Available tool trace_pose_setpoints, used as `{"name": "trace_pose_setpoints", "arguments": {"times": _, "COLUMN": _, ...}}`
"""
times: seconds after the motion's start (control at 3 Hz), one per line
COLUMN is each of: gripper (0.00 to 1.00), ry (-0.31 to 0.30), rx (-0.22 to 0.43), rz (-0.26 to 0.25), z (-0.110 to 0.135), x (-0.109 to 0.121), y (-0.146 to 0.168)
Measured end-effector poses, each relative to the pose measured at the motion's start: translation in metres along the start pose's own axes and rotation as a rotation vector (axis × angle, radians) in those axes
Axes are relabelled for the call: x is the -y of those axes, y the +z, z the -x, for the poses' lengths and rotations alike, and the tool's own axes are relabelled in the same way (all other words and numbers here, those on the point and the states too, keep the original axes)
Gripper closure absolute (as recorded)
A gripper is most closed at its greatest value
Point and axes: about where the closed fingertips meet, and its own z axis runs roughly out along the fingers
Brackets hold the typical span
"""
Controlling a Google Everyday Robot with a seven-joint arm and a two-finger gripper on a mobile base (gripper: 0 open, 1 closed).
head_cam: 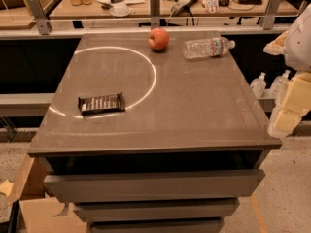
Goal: Move apple near rxbar chocolate
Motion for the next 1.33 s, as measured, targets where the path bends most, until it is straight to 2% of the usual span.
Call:
{"name": "trace_pose_setpoints", "arguments": {"times": 0.33, "gripper": 0.00, "ry": 0.000, "rx": 0.000, "rz": 0.000, "z": 0.000, "x": 0.000, "y": 0.000}}
{"name": "trace_pose_setpoints", "arguments": {"times": 0.67, "gripper": 0.00, "ry": 0.018, "rx": 0.019, "rz": -0.069, "z": 0.000, "x": 0.020, "y": 0.001}}
{"name": "trace_pose_setpoints", "arguments": {"times": 1.0, "gripper": 0.00, "ry": 0.037, "rx": 0.063, "rz": -0.207, "z": -0.008, "x": 0.063, "y": -0.002}}
{"name": "trace_pose_setpoints", "arguments": {"times": 1.33, "gripper": 0.00, "ry": 0.023, "rx": 0.142, "rz": -0.341, "z": -0.010, "x": 0.111, "y": 0.001}}
